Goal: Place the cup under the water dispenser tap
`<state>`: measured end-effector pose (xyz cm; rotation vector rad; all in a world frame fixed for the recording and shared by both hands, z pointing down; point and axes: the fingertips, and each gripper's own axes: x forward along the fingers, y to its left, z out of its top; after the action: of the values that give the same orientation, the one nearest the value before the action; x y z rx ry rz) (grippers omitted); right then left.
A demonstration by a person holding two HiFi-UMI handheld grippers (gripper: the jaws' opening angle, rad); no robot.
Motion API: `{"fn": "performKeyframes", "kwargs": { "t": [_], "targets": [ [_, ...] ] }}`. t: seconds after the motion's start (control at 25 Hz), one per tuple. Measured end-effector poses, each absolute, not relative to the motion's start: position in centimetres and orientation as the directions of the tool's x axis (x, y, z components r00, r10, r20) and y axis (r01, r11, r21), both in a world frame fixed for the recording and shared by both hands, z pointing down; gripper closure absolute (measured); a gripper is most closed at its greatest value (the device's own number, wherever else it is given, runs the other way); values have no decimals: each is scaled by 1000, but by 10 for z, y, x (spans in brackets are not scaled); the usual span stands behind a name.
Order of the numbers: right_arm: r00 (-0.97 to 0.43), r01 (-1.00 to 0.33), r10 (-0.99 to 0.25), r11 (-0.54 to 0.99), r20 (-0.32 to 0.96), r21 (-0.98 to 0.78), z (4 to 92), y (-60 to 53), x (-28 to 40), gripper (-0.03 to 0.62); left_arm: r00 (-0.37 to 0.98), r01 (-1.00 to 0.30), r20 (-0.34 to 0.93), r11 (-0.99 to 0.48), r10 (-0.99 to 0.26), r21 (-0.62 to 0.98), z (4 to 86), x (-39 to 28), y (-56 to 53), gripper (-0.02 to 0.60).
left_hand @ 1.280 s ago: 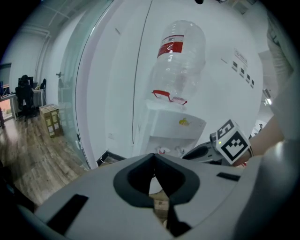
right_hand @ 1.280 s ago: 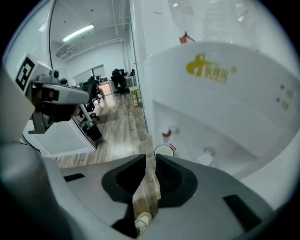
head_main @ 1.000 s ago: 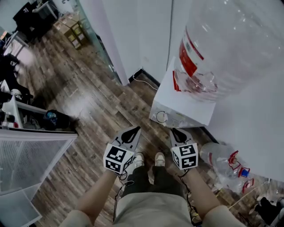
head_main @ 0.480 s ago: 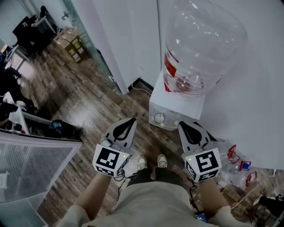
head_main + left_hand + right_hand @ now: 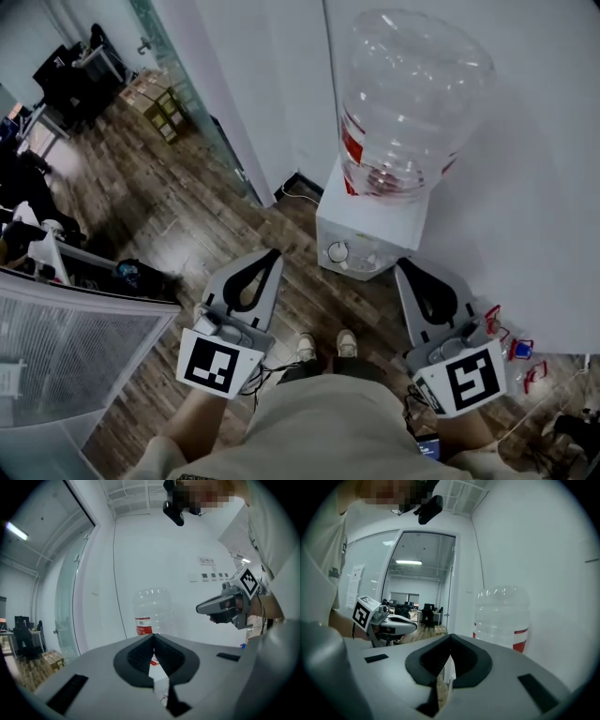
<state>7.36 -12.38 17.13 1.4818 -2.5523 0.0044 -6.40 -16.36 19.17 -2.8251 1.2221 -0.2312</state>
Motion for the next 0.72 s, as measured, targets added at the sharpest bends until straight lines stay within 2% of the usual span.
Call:
{"fn": "performKeyframes", "kwargs": {
  "t": [0.2, 0.72],
  "targets": [
    [-479, -866, -870, 490, 117, 98, 150, -122, 82, 588, 672, -724, 113, -681, -732, -112, 182, -62, -159, 575],
    [-479, -861, -866, 495, 143, 116, 158, -128, 95, 588, 659, -734, 116, -669, -743, -117, 178, -52, -157, 575]
  ]
}}
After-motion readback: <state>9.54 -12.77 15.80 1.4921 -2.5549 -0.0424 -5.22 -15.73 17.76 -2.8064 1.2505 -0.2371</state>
